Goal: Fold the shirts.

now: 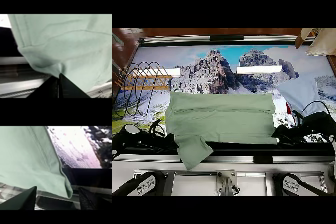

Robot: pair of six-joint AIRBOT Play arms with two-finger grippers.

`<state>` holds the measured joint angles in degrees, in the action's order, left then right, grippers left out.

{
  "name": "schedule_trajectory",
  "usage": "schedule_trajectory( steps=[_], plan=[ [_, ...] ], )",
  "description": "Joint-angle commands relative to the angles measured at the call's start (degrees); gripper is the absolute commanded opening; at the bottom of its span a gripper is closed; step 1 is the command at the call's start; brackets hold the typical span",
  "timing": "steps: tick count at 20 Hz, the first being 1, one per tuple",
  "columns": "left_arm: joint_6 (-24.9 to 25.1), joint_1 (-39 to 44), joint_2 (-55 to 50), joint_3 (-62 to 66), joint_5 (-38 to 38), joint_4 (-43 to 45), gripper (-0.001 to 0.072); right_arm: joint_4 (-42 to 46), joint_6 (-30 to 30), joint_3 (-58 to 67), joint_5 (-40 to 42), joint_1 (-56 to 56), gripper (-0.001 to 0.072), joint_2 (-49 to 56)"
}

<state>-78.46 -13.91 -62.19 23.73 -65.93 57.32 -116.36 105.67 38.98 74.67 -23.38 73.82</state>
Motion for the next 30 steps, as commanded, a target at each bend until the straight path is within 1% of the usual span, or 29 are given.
schedule_trajectory(
  steps=[1, 2, 3, 4, 5, 6, 7, 8, 9, 11, 12, 15, 17, 18, 19, 20, 21, 23, 24, 26, 28, 30],
  plan=[
    [0.42, 0.0, 0.22, 0.68, -0.59, -0.22, 0.003, -2.38, -0.48, -1.62, -1.49, 0.04, 0.0629, 1.75],
    [0.42, 0.0, 0.37, 1.14, -0.59, -0.37, 0.003, -3.13, -0.46, -2.21, -2.36, 0.04, 0.0628, 2.23],
    [0.42, 0.0, 0.39, 1.68, -0.7, -0.37, 0.003, -3.76, -0.46, -2.38, -3.23, 0.04, 0.0555, 2.56],
    [0.42, 0.0, 0.42, 2.34, -0.74, -0.37, 0.003, -4.74, -0.46, -2.38, -3.87, 0.04, 0.0464, 2.62],
    [0.55, 0.0, 0.42, 3.02, -0.72, -0.37, 0.003, -5.66, -0.44, -2.36, -4.02, 0.04, 0.0304, 2.62],
    [0.9, 0.0, 0.42, 3.87, -0.72, -0.37, 0.003, -6.67, -0.28, -2.36, -3.76, 0.04, 0.0169, 2.62],
    [1.44, 0.0, 0.42, 4.87, -0.72, -0.39, 0.003, -7.61, 0.83, -2.34, -3.06, 0.04, 0.0069, 2.62],
    [1.92, 0.0, 0.42, 6.01, -0.83, -0.39, 0.0029, -8.63, 2.71, -2.14, -2.12, 0.04, 0.0072, 2.6],
    [3.72, 0.0, 0.42, 7.76, -1.75, -0.48, 0.0029, -9.7, 4.94, -1.44, -0.72, 0.04, 0.0072, 2.6],
    [11.13, 0.0, 0.31, 12.61, -6.05, -3.06, 0.0029, -9.94, 7.08, 1.55, 0.07, 0.04, 0.0071, 2.27],
    [11.98, 0.0, 0.28, 15.5, -6.75, -3.61, 0.0028, -9.62, 6.99, 3.65, -1.44, 0.07, 0.0072, 2.01],
    [11.82, 0.0, -1.81, 25.14, -3.91, -3.61, 0.0025, -6.69, 5.16, 10.73, -7.1, 4.83, 0.0071, 2.05],
    [9.7, 0.0, -7.1, 32.59, -4.24, -3.65, 0.0026, -2.78, 4.37, 15.56, -14.05, 10.14, 0.0071, 2.08],
    [8.66, 0.0, -9.77, 35.85, -4.17, -3.87, 0.0026, 1.57, 1.57, 18.12, -18.53, 12.37, 0.0071, 2.1],
    [8.31, 0.0, -12.46, 38.97, -4.15, -4.74, 0.0026, 6.16, -2.99, 20.48, -22.38, 13.57, 0.0071, 2.32],
    [8.35, 0.0, -15.15, 42.16, -3.89, -6.19, 0.0026, 8.94, -6.25, 22.8, -23.34, 13.73, 0.0071, 3.23],
    [8.35, 0.0, -17.73, 45.18, -3.3, -7.58, 0.0026, 10.6, -7.69, 25.33, -22.36, 13.49, 0.0071, 4.87],
    [8.02, 0.0, -22.43, 49.92, -2.89, -9.2, 0.0027, 10.73, -7.72, 28.72, -19.85, 13.49, 0.0071, 8.57],
    [6.93, 0.0, -24.57, 51.47, -2.86, -9.38, 0.0027, 9.66, -7.69, 29.44, -19.87, 13.77, 0.0071, 10.43],
    [5.49, 0.02, -28.3, 52.48, -2.71, -9.44, 0.0028, 7.06, -7.67, 29.46, -21.84, 14.71, 0.0071, 13.6],
    [5.46, 0.02, -31.23, 52.43, -2.45, -9.42, 0.0028, 7.02, -7.67, 29.46, -23.76, 16.09, 0.0072, 16.13],
    [4.37, 0.02, -33.44, 52.43, -1.42, -9.42, 0.0029, 7.17, -7.72, 29.46, -26.05, 16.65, 0.0072, 17.46]
  ],
)
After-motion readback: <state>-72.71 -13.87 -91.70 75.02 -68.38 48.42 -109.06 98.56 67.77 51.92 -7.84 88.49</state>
